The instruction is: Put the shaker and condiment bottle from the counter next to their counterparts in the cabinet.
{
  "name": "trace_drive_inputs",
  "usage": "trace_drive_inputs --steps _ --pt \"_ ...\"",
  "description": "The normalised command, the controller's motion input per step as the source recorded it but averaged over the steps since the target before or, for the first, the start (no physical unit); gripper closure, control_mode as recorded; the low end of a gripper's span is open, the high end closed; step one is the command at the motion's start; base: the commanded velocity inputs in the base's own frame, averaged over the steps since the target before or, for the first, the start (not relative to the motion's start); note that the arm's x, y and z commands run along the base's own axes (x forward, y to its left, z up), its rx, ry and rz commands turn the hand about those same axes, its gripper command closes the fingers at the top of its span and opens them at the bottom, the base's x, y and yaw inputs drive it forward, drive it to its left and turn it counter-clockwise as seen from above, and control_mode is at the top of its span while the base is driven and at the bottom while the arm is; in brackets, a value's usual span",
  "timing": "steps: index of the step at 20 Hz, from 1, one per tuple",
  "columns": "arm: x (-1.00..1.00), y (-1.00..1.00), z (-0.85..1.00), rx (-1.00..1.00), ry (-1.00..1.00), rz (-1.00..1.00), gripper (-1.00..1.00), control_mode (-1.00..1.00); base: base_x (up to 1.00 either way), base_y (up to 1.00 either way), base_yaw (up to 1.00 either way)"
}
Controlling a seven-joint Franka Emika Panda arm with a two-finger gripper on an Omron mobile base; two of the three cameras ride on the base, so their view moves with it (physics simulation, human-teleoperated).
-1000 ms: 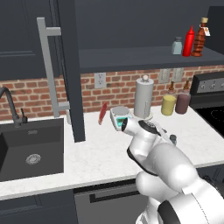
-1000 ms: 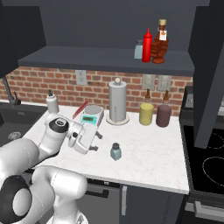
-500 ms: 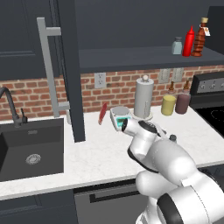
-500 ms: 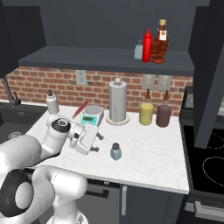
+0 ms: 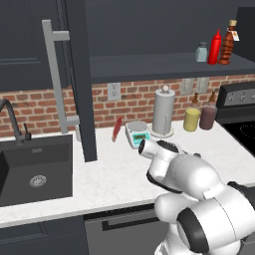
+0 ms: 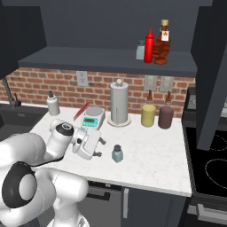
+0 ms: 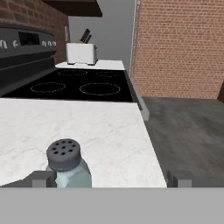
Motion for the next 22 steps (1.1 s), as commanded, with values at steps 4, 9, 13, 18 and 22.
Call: trace_drive_inputs --steps 4,9,13,18,22 --pt "0.02 -0.08 -0.02 0.00 0.00 0.00 -1.00 -1.00 0.00 0.00 0.00" --pt "0.06 -0.10 -0.02 0.00 0.00 0.00 -1.00 -1.00 0.00 0.00 0.00" --pt "0.06 -0.10 -0.09 0.00 0.00 0.00 -1.00 -1.00 0.00 0.00 0.00" --pt "0.08 -0.02 -0.15 0.00 0.00 0.00 -1.00 -1.00 0.00 0.00 0.00" --pt "0.16 0.00 -0.15 0.00 0.00 0.00 -1.00 -1.00 0.00 0.00 0.00"
